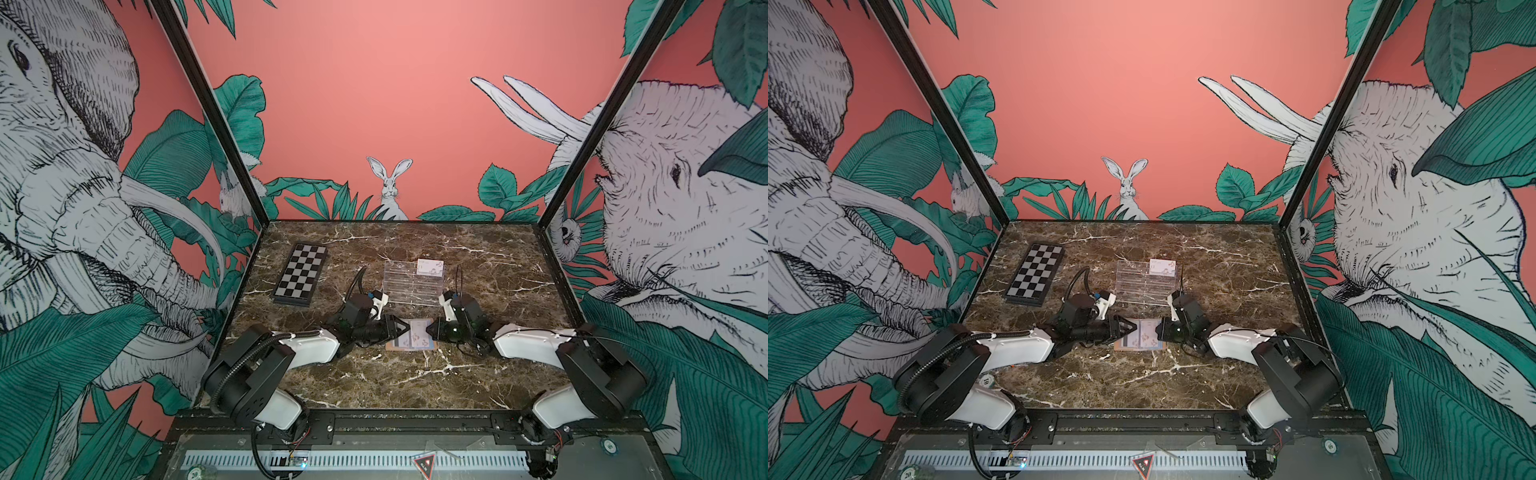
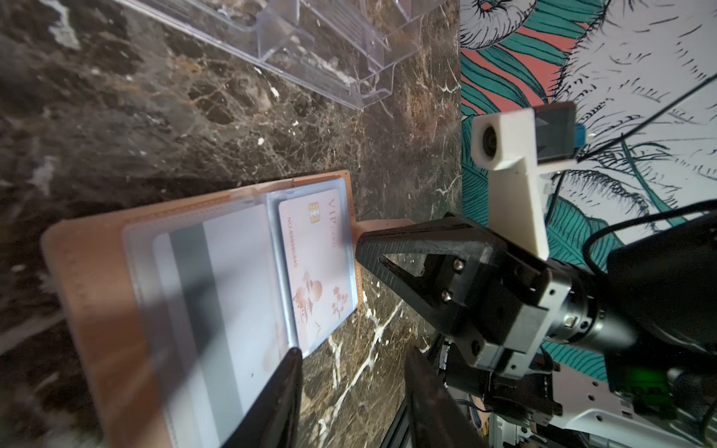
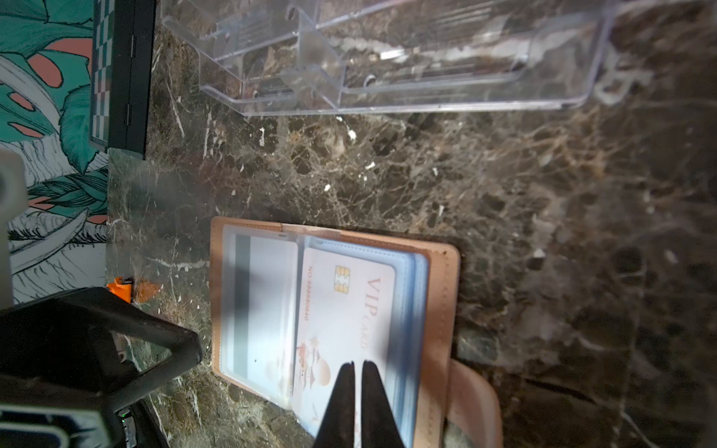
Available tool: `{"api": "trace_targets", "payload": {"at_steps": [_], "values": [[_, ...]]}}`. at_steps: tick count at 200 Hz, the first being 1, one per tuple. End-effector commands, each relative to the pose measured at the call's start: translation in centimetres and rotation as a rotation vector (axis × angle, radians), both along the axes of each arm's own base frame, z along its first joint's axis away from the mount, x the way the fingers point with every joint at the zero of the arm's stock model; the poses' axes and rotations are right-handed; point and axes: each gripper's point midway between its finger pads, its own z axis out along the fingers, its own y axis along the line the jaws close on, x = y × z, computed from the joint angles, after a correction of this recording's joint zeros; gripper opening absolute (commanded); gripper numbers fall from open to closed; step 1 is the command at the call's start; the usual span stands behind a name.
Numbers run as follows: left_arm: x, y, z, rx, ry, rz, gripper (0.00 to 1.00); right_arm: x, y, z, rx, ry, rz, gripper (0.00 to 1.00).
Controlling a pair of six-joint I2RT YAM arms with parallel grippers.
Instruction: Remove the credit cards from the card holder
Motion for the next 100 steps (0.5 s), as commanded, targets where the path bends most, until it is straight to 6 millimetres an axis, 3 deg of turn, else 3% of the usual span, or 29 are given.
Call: {"api": "trace_targets", "payload": {"at_steps": [1, 100], "values": [[-0.1, -0.3, 0.0, -0.027, -0.008, 0.002, 0.41, 0.3, -0.1, -0.2, 0.004, -0.014, -0.004, 0.05], [-0.2, -0.2, -2.3, -0.024, 0.035, 0.019, 0.36, 0.0, 0.2, -2.0, 0.009, 0.022, -0.002, 0.00]]}}
